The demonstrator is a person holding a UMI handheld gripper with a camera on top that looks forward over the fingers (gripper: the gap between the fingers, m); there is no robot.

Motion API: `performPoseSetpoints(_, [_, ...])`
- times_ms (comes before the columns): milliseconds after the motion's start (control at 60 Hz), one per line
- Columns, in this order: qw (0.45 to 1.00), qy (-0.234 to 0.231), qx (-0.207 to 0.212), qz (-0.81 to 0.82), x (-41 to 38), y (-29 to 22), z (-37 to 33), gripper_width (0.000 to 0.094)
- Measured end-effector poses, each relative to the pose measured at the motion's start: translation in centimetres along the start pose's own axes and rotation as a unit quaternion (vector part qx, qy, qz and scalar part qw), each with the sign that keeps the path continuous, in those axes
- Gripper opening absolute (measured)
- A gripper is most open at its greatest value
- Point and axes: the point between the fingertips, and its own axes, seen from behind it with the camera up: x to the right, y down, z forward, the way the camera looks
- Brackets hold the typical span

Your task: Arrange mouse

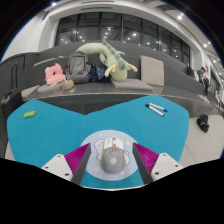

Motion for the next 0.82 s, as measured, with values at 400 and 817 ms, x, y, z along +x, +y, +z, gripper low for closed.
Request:
performPoseSetpoints(400, [0.999, -0.037, -0.017, 0.004, -3.7, 4.5, -20.9, 0.0847])
performPoseSetpoints(817, [0.999, -0.040, -0.023, -0.029, -3.7, 7.2, -22.9, 0.0848])
